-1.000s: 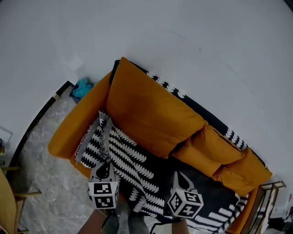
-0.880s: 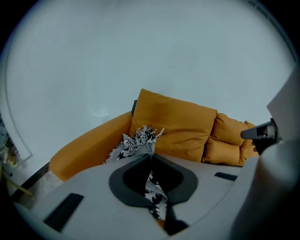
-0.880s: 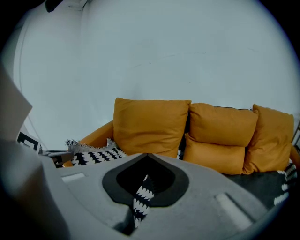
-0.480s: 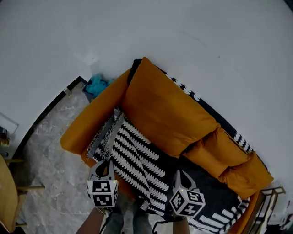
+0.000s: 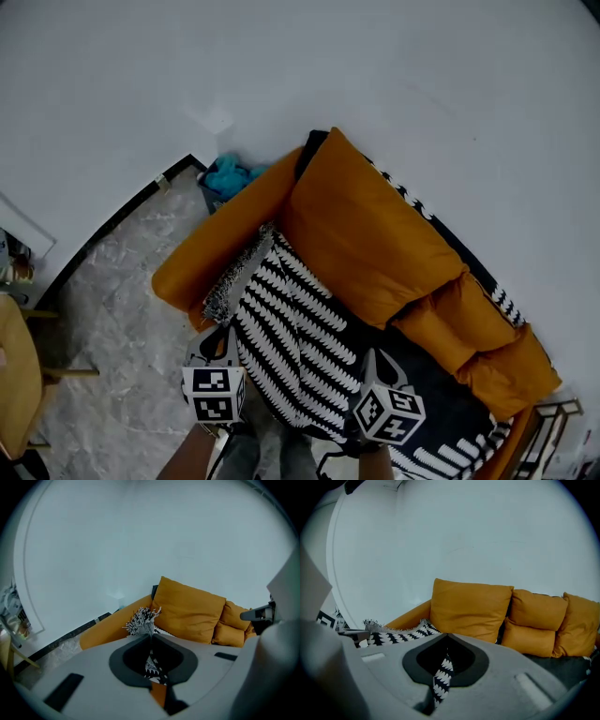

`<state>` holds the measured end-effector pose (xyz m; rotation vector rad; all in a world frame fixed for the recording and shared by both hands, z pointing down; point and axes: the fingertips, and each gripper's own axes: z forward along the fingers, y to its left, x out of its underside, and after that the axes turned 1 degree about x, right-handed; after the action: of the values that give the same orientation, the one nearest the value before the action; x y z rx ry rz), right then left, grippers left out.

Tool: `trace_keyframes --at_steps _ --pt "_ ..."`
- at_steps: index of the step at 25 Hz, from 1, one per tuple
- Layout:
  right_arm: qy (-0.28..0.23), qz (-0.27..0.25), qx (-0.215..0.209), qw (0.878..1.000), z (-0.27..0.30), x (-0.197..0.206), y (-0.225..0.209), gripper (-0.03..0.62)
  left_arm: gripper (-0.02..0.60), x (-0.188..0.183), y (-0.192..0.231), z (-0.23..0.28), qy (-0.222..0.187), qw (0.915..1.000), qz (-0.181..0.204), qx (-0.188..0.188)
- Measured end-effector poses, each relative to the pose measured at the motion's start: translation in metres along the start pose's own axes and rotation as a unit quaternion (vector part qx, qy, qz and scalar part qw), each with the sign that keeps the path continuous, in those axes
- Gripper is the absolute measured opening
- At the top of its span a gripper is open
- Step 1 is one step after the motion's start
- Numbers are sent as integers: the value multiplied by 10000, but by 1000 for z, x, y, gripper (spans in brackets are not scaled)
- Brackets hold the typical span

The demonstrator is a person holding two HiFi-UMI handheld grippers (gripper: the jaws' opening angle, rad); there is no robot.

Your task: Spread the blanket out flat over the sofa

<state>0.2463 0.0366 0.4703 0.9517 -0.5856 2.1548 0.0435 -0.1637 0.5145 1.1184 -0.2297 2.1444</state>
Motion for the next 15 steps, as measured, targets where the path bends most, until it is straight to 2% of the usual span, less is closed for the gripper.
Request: trace_keyframes --at_steps 15 --pt "19 -310 -318 9990 -3 -2 58 5 20 23 58 -41 48 9990 -281 -350"
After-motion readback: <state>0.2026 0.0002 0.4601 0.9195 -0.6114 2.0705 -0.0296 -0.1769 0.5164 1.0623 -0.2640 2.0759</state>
